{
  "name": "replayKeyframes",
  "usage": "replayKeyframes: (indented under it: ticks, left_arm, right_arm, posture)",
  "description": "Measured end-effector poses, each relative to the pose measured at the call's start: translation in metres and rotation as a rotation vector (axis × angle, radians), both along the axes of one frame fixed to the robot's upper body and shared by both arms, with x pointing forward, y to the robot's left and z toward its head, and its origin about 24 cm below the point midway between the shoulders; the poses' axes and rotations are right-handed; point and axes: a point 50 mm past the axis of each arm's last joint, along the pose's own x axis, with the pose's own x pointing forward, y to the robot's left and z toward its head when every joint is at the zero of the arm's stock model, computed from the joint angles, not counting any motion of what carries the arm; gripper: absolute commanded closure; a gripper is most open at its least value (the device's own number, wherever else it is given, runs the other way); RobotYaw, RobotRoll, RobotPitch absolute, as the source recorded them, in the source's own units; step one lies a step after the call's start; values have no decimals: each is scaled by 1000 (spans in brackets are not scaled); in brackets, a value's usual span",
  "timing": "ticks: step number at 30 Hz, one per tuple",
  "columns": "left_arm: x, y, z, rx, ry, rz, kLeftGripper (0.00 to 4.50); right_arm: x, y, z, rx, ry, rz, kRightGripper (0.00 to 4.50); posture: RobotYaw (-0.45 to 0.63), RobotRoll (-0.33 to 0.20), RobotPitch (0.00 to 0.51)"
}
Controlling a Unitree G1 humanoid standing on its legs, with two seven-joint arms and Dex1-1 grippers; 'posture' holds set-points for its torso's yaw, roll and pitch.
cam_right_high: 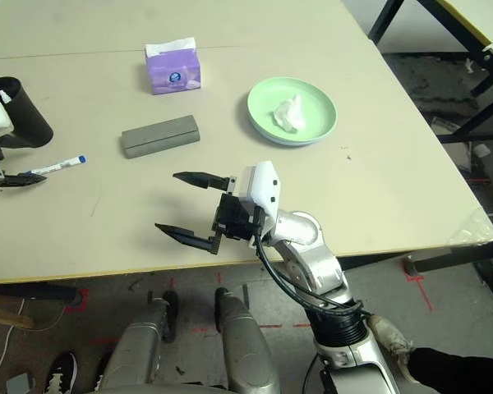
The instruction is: Organize and tidy the items on the table.
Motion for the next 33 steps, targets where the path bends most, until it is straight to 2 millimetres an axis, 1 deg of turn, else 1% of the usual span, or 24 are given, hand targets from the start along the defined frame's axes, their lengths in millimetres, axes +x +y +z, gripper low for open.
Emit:
replayKeyframes:
  ticks: [9,15,23,33]
  left_arm:
    - [11,-15,-5,-27,-52,-20,22]
    - [12,-16,-7,-27,-50,-13,22]
    - [10,-14,-14,-55,48,14,22]
    - [16,-20,-7,0,137,24,22]
  right_arm:
    - [-2,3,0,-12,10,11,0]
    - [-3,4,3,-13,6,11,0]
    - [-3,4,6,-10,3,6,0]
    - [-4,5,9,-2,1,-6,0]
  posture:
    - [-210,0,270]
    - [-218,0,270]
    - [-223,0,273]
    - [-252,0,276]
